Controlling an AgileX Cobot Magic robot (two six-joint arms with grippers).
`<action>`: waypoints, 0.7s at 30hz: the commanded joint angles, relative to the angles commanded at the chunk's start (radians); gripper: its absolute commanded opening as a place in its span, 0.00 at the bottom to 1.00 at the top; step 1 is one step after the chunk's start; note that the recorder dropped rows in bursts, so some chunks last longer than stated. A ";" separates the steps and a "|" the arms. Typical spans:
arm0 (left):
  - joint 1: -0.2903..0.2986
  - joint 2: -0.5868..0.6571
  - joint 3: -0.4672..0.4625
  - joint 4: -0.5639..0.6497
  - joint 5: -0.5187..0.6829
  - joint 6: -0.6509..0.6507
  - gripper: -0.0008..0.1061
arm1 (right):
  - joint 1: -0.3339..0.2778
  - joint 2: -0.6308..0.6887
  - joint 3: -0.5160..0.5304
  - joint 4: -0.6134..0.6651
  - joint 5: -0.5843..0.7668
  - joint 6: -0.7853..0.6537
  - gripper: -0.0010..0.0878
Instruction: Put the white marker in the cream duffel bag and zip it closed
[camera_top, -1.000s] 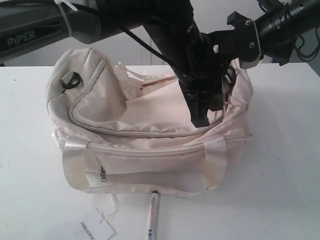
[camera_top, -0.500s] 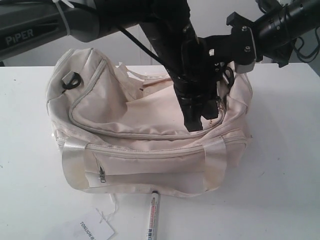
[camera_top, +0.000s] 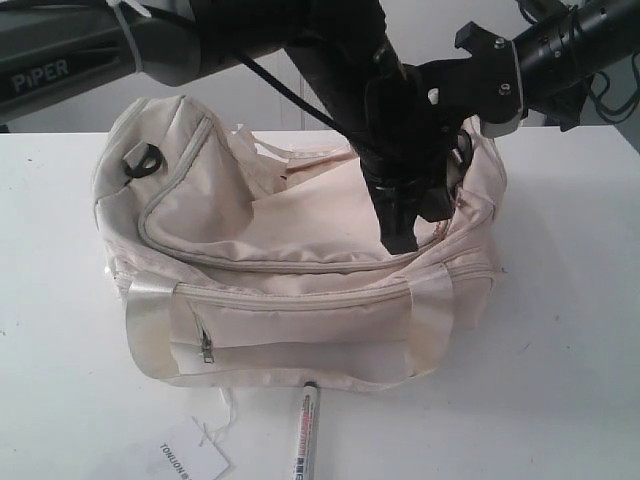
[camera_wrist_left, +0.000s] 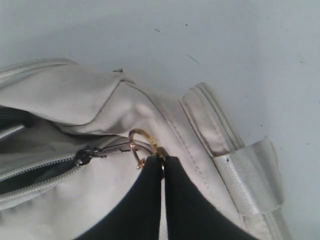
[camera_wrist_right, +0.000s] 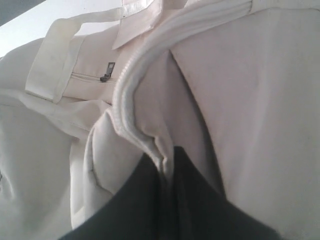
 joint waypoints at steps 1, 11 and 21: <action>0.000 0.000 0.000 0.002 0.000 0.000 0.01 | 0.000 0.000 0.000 0.000 0.000 0.002 0.14; 0.000 0.000 0.000 0.002 -0.002 0.000 0.01 | 0.000 -0.020 -0.002 -0.004 0.027 0.002 0.42; 0.000 0.000 0.000 0.002 -0.002 0.002 0.01 | 0.000 -0.070 -0.075 -0.123 0.096 0.027 0.43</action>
